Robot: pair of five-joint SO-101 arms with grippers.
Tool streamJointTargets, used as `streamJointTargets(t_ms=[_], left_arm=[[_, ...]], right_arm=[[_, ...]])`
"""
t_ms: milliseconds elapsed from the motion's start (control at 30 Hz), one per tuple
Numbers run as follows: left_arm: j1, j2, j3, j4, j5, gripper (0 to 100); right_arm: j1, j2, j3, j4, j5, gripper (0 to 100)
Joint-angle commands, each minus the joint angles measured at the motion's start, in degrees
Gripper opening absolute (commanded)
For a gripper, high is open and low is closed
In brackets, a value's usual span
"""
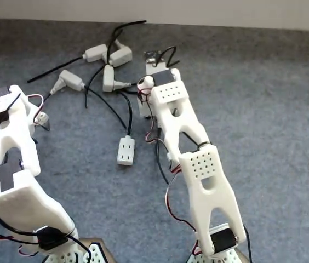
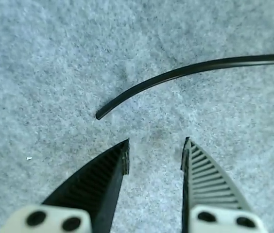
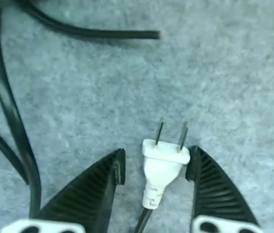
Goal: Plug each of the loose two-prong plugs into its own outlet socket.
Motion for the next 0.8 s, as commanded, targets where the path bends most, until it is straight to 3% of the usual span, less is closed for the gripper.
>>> streamJointTargets(t_ms=[0,200,400,767], left_arm=[[0.75,-2.86,-0.75,-0.70,0.26,18],[0.75,-2.86,-0.84,-0.70,0.26,18],[0.75,-2.86,-0.75,-0.70,0.18,18],[0.75,-2.86,-0.75,-0.70,0.18,18]], right_arm=[[0.75,0.04,0.84,4.70,-0.79,21.7],[0.92,0.57,1.27,7.34,-1.05,21.4],[1.89,0.57,0.84,4.35,-0.97,10.8],[1.71,0.40,0.92,1.71,-0.79,10.1]])
